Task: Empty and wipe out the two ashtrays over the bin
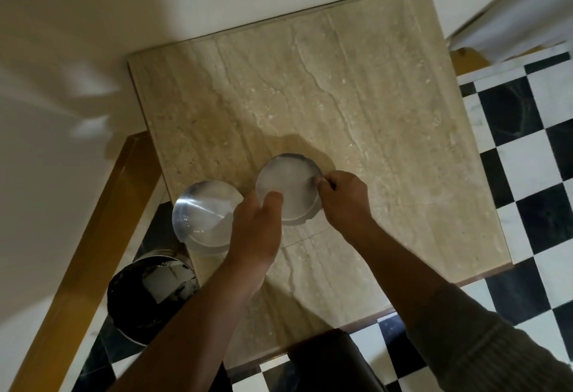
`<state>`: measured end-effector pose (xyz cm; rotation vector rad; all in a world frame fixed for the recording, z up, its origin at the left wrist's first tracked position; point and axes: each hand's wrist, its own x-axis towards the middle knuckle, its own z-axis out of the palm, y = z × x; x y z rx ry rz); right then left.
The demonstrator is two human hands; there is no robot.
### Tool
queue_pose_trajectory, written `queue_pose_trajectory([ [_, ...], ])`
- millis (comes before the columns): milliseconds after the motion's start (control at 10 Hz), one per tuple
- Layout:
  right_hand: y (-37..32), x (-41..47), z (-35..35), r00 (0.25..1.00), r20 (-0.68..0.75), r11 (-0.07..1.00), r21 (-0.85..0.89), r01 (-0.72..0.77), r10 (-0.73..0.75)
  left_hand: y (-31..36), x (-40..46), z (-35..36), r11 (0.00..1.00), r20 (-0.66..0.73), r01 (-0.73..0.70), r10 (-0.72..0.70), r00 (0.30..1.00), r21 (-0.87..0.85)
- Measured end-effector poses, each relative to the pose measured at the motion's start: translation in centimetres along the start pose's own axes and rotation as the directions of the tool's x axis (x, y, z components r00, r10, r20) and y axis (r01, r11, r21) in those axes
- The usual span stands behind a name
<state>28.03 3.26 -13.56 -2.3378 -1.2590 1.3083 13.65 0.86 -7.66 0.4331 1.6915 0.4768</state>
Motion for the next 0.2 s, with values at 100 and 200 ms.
queue_pose_trajectory([
  [100, -0.1, -0.6, -0.2, 1.000, 0.017, 0.999, -0.023, 0.024, -0.023, 0.2, -0.4, -0.3, 0.997, 0.029, 0.033, -0.035, 0.999, 0.070],
  [200, -0.8, -1.8, -1.0, 1.000, -0.012, 1.000, 0.012, 0.012, -0.012, 1.2, -1.6, -2.2, 0.977, 0.025, 0.017, -0.022, 0.999, 0.211],
])
